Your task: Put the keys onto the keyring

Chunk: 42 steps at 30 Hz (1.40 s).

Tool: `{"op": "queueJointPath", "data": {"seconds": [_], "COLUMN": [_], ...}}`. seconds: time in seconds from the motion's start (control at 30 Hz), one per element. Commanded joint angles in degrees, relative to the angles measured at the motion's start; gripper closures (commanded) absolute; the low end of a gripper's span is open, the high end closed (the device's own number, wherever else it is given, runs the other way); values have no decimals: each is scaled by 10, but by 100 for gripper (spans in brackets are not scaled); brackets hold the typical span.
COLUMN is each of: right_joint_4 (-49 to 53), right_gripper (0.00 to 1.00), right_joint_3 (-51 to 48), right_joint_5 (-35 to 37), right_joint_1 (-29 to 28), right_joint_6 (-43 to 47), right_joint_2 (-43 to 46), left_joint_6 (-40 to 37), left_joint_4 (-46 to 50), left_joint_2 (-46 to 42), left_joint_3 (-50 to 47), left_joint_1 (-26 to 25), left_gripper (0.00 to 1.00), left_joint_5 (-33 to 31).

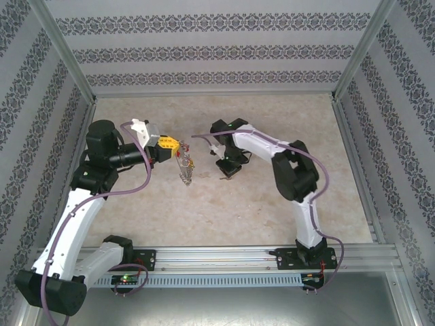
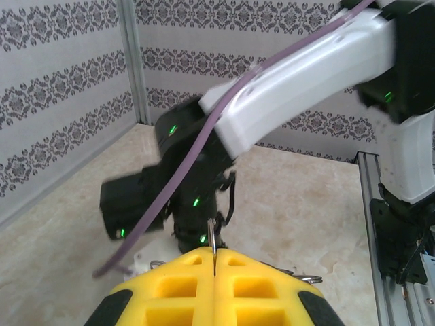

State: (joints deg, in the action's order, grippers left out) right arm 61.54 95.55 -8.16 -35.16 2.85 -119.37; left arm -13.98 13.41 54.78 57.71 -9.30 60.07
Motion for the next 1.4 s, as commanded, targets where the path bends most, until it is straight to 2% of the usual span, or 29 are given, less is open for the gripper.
{"op": "queueJointPath", "data": {"seconds": [0.0, 0.1, 0.2, 0.33, 0.53, 0.7, 0.87, 1.17, 1.37], "right_joint_4": [-101, -217, -416, -799, -1125, -1398, -1409, -1407, -1365], "right_gripper": [100, 100, 100, 100, 100, 100, 100, 100, 100], "right_joint_3": [-40, -108, -215, -372, -438, -454, -405, -385, -383], "right_joint_5": [-95, -168, -250, -288, -276, -262, -347, -370, -391], "right_joint_1": [11, 26, 50, 83, 74, 66, 40, 16, 11], "right_joint_6": [4, -24, -89, -249, -337, -429, -441, -435, -402], "right_joint_2": [111, 199, 295, 380, 384, 347, 326, 308, 318], "left_joint_6": [19, 44, 93, 164, 232, 265, 271, 286, 308], "left_joint_4": [-49, -76, -135, -223, -311, -358, -367, -384, -412], "left_joint_2": [11, 25, 39, 59, 91, 111, 122, 121, 118], "left_joint_3": [-7, -10, -18, -26, -30, -32, -25, -17, -16], "left_joint_1": [3, 3, 2, 1, -4, -5, -4, -3, -3], "left_gripper": [100, 100, 100, 100, 100, 100, 100, 100, 100], "left_joint_5": [32, 65, 119, 164, 186, 187, 188, 193, 203]}}
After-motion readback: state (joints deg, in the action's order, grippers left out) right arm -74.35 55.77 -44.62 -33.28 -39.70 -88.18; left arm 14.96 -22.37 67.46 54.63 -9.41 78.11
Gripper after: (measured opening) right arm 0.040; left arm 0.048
